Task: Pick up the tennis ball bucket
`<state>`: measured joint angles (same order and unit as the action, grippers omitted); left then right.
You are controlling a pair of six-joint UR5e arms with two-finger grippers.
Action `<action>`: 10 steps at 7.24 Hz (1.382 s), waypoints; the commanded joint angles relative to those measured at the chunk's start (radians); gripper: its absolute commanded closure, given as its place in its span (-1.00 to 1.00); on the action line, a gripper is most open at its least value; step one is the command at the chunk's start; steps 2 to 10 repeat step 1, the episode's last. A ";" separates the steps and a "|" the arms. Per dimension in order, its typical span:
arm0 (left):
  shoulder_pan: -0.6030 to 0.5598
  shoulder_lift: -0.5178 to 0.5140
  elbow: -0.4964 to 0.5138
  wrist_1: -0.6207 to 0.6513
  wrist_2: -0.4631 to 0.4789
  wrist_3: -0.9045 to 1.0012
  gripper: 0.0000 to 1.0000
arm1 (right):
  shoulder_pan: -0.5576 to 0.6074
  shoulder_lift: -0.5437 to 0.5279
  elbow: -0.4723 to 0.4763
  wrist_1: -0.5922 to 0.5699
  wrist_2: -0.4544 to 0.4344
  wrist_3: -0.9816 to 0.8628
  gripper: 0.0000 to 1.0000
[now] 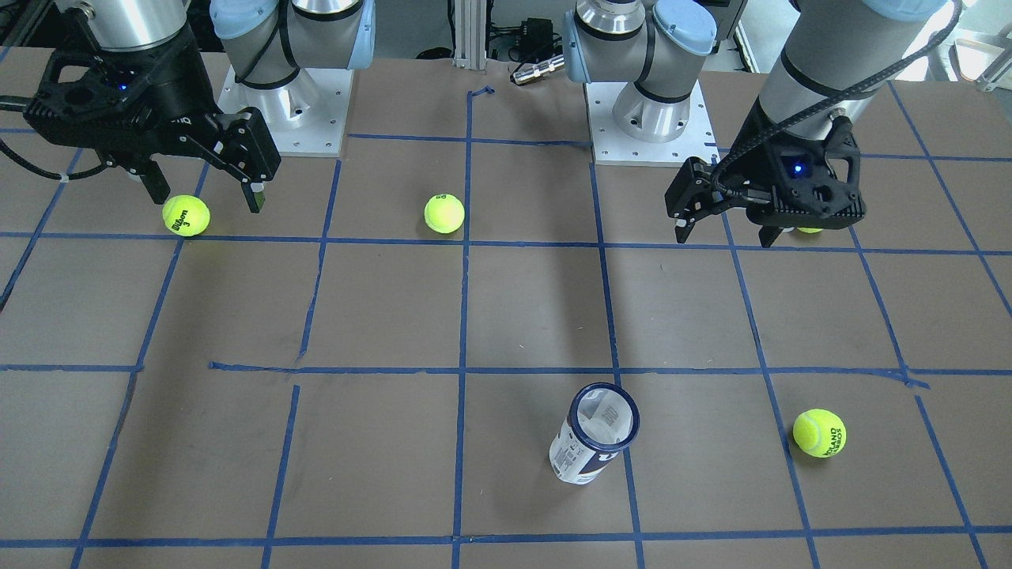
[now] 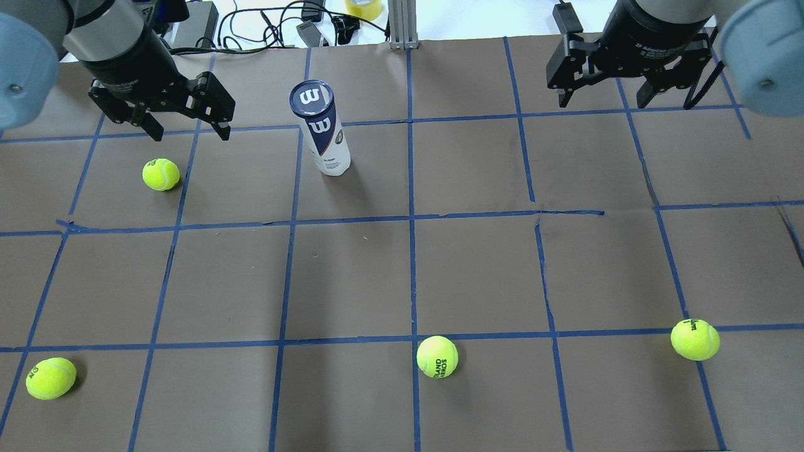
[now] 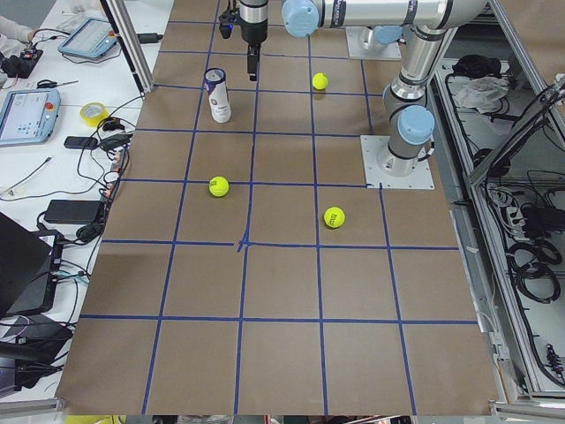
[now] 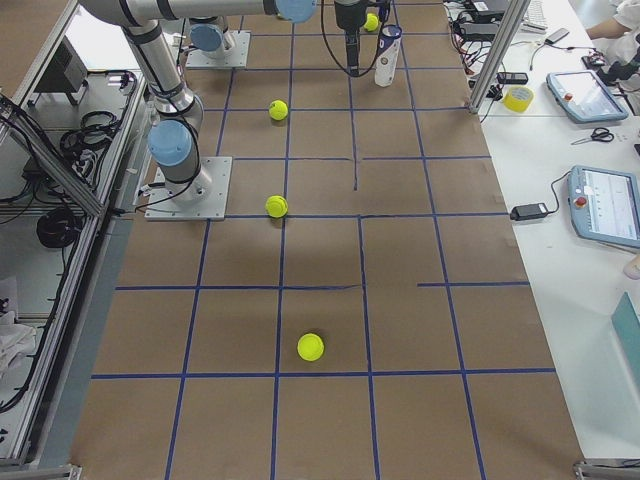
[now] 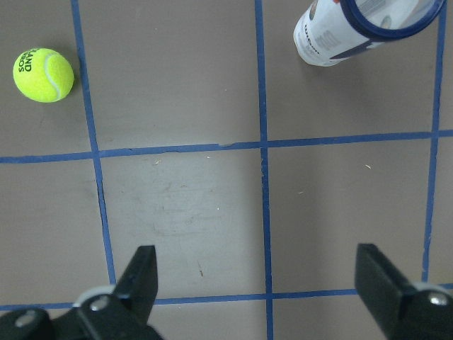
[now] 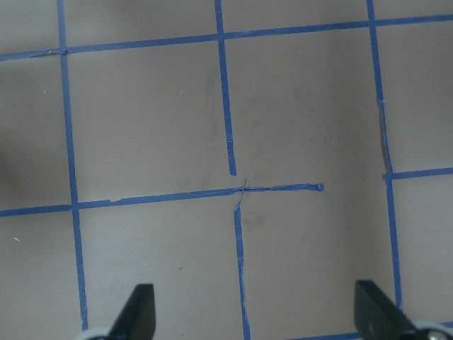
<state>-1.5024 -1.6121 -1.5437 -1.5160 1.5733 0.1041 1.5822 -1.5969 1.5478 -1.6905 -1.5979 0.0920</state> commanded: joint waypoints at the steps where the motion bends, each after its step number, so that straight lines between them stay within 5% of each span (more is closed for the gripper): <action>1: 0.002 0.003 -0.010 -0.001 -0.001 0.000 -1.00 | -0.001 0.000 0.000 0.000 0.001 0.000 -1.00; 10: 0.002 0.003 -0.010 -0.001 -0.001 0.000 -1.00 | -0.001 0.000 0.000 0.000 0.001 0.000 -1.00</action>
